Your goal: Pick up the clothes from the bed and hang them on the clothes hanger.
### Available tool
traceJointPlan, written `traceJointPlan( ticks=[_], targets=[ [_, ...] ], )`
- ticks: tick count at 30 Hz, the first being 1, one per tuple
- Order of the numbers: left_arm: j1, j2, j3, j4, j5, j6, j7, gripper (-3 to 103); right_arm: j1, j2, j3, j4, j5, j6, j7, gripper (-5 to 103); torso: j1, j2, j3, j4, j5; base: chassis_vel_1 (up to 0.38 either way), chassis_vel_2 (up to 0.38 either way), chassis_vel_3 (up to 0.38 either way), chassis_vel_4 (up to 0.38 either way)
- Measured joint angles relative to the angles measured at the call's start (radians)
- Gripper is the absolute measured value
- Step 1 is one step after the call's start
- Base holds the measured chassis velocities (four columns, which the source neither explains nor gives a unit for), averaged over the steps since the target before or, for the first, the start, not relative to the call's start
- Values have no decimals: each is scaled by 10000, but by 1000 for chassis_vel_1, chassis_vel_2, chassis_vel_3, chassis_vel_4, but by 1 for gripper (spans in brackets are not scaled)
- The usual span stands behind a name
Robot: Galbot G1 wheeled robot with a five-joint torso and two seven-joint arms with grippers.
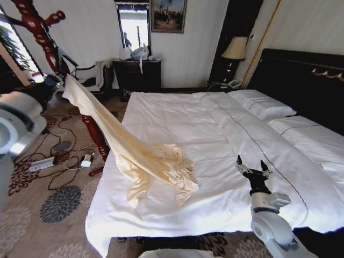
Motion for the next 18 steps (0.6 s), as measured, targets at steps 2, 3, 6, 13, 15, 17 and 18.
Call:
traceJointPlan(
  ticks=[2, 3, 6, 13, 15, 17, 18],
  targets=[
    [1877, -446, -141, -1044, 355, 468, -301, 0, 40, -8, -20, -33, 3, 6, -2, 100, -1, 0, -1, 0, -2, 0, 0, 0, 0],
    [3241, -805, -181, -1437, 629, 854, -553, 0, 63, -17, -27, -57, 4, 12, -3, 100, -3, 0, -2, 1, -4, 0, 0, 0, 0],
    [5085, -1302, -175, -1596, 974, 1513, -986, 0, 85, -35, -44, -104, 7, 20, -5, 100, -5, 0, -2, 9, -8, 0, 0, 0, 0],
    [8499, -2652, 222, -1601, -446, 2941, -3499, 0, 238, -89, -241, -279, -5, 52, -21, 100, -4, 2, -3, 2, -1, 0, 0, 0, 0],
    [8594, -2668, 296, -1603, -625, 3026, -3738, 0, 244, -81, -263, -260, -8, 52, -22, 100, -5, 1, -3, -2, 0, 0, 0, 0, 0],
    [8825, -2666, 534, -1603, -1060, 3232, -4378, 0, 209, -54, -273, -163, -20, 52, -25, 100, -4, 1, -1, 2, -3, 0, 0, 0, 0],
    [8884, -2664, 662, -1603, -1180, 3266, -4586, 0, 175, -40, -251, -132, -26, 52, -26, 100, -4, 2, -1, 3, -4, 0, 0, 0, 0]
  ],
)
